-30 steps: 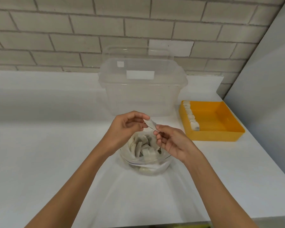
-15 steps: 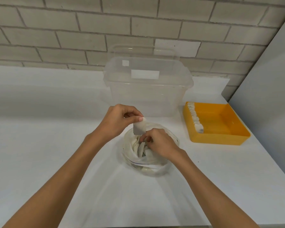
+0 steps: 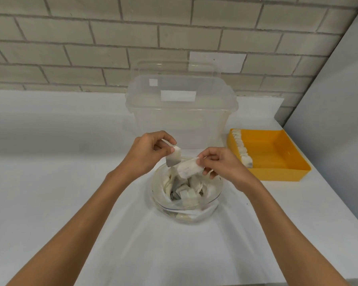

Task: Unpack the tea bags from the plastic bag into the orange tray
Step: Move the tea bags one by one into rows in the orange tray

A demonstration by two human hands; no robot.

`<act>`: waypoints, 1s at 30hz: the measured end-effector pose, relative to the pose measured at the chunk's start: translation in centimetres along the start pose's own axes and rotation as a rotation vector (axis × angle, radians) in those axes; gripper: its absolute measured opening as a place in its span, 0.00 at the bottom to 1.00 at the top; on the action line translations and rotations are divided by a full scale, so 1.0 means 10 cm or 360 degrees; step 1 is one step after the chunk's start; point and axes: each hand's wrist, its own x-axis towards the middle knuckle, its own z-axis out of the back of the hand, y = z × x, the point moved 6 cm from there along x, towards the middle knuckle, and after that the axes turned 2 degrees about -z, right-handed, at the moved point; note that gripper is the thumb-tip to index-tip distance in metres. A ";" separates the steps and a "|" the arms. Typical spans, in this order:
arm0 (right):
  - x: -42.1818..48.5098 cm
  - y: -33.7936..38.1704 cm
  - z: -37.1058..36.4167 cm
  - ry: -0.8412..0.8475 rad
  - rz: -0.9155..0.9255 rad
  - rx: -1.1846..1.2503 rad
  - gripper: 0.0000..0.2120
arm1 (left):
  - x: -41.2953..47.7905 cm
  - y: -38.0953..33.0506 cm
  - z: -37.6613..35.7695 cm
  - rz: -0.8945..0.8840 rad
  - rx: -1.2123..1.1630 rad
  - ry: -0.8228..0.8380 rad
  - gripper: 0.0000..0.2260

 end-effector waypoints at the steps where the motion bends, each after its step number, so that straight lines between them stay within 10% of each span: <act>1: -0.01 -0.01 0.06 -0.0028 -0.0021 0.0108 0.02 | 0.01 -0.02 -0.02 0.0005 -0.0024 0.0006 0.04; 14: -0.06 0.10 1.10 -0.0136 0.0284 0.0472 0.08 | 0.37 -0.59 -0.60 -0.0009 -0.0242 0.0067 0.08; 21: -0.17 0.12 1.66 -0.0714 0.0705 0.0513 0.11 | 0.55 -0.95 -1.18 0.0143 -0.0686 0.0174 0.17; 30: -0.08 0.01 1.97 -0.0508 0.0840 0.0182 0.16 | 0.93 -1.22 -1.62 -0.0131 -0.0586 0.0062 0.07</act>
